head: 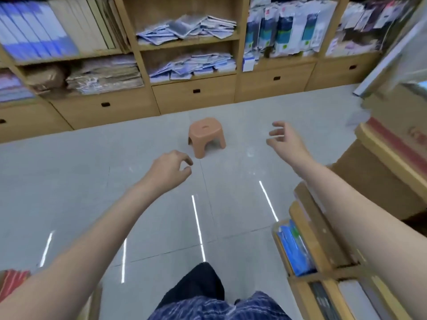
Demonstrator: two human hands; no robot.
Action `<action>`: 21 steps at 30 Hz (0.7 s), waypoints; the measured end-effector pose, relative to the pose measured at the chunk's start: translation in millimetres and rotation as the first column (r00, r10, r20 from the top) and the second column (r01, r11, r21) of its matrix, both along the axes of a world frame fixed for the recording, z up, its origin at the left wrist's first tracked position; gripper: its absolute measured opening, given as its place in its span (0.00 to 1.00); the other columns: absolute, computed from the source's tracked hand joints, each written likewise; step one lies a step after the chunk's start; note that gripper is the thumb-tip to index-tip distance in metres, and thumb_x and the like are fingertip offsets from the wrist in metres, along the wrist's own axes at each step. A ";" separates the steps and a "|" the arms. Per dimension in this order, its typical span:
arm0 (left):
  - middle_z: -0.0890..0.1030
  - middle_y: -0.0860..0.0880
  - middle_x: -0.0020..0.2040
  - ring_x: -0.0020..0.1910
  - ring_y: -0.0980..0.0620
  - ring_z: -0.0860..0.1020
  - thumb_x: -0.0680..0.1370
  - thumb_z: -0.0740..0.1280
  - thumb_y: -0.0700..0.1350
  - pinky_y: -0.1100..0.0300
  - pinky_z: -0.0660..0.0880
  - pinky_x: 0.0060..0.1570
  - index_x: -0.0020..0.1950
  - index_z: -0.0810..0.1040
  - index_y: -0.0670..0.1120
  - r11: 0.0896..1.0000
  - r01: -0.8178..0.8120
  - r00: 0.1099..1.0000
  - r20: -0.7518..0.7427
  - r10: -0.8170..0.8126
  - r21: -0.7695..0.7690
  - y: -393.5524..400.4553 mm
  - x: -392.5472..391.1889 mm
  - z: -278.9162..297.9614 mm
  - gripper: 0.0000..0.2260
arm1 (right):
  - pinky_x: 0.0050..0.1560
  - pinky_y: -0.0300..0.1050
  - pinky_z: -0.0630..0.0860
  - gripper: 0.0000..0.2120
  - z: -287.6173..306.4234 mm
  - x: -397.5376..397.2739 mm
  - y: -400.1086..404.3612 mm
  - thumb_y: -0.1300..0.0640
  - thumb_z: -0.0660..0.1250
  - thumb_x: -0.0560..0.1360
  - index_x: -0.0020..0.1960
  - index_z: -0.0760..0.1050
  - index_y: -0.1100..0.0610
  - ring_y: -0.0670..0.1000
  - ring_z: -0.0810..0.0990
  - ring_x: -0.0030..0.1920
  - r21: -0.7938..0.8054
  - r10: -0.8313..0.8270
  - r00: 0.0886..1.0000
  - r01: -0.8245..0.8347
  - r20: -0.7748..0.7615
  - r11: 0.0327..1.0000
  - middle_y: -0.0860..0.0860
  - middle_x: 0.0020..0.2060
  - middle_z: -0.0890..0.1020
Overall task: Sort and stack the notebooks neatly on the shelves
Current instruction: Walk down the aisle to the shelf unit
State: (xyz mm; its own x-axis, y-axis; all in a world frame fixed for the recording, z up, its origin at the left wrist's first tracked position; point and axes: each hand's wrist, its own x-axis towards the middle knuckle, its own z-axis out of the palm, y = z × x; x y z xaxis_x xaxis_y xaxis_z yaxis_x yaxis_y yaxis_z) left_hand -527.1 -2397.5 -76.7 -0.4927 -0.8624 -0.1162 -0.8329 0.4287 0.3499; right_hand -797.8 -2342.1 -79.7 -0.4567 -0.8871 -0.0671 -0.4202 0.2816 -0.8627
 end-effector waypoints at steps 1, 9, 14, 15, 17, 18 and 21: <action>0.73 0.46 0.65 0.63 0.45 0.71 0.78 0.61 0.44 0.54 0.67 0.60 0.60 0.77 0.46 1.000 -0.012 0.999 0.030 0.012 0.010 -33.7 -8.8 -2.9 0.12 | 0.55 0.47 0.73 0.18 -1.1 -9.5 -35.2 0.62 0.62 0.76 0.66 0.67 0.57 0.51 0.74 0.55 0.006 -0.011 0.997 0.011 0.078 1.000 0.52 0.55 0.74; 0.76 0.45 0.62 0.58 0.45 0.74 0.77 0.59 0.38 0.61 0.66 0.48 0.56 0.79 0.44 0.990 -0.124 0.978 -0.161 0.135 0.072 -304.1 -139.1 -18.5 0.12 | 0.53 0.39 0.69 0.07 -5.0 -123.6 -274.3 0.53 0.66 0.76 0.54 0.75 0.51 0.44 0.74 0.55 -0.018 0.069 0.998 -0.069 0.013 0.997 0.44 0.51 0.77; 0.76 0.45 0.60 0.60 0.45 0.73 0.77 0.60 0.39 0.54 0.69 0.57 0.56 0.79 0.44 0.997 0.068 0.989 -0.131 -0.065 0.025 -430.1 -254.8 -22.5 0.12 | 0.57 0.45 0.75 0.12 7.1 -231.0 -384.3 0.50 0.66 0.76 0.55 0.76 0.56 0.41 0.75 0.52 -0.034 -0.036 0.977 0.044 0.209 0.998 0.43 0.49 0.77; 0.76 0.45 0.60 0.60 0.45 0.73 0.77 0.61 0.39 0.54 0.69 0.58 0.56 0.79 0.44 0.997 0.080 0.989 -0.129 -0.078 0.016 -454.1 -277.2 -25.5 0.11 | 0.56 0.45 0.75 0.12 4.9 -253.6 -406.4 0.50 0.66 0.76 0.55 0.76 0.56 0.40 0.75 0.51 -0.039 -0.043 0.975 0.053 0.218 0.998 0.43 0.47 0.77; 0.76 0.45 0.60 0.61 0.45 0.72 0.77 0.61 0.40 0.53 0.69 0.59 0.56 0.79 0.44 0.996 0.093 0.989 -0.114 -0.091 0.004 -503.0 -322.8 -37.8 0.11 | 0.56 0.45 0.74 0.11 -5.1 -301.1 -452.9 0.50 0.66 0.76 0.54 0.76 0.56 0.40 0.75 0.49 -0.038 -0.037 0.974 0.046 0.222 0.998 0.42 0.45 0.76; 0.76 0.45 0.60 0.60 0.45 0.73 0.77 0.61 0.40 0.51 0.69 0.59 0.56 0.79 0.44 0.996 0.090 0.991 -0.097 -0.089 0.002 -526.6 -344.5 -43.9 0.11 | 0.57 0.45 0.74 0.10 -10.1 -324.0 -477.3 0.51 0.66 0.76 0.53 0.76 0.56 0.40 0.75 0.49 -0.035 -0.029 0.976 0.038 0.216 0.999 0.42 0.45 0.76; 0.76 0.45 0.61 0.61 0.44 0.72 0.77 0.60 0.41 0.50 0.70 0.59 0.57 0.78 0.45 0.998 0.063 0.998 -0.030 -0.063 0.009 -590.9 -405.9 -52.2 0.11 | 0.59 0.47 0.75 0.13 -19.1 -392.2 -552.3 0.49 0.67 0.75 0.55 0.76 0.56 0.43 0.76 0.53 -0.008 0.009 0.980 -0.008 0.198 1.000 0.44 0.49 0.78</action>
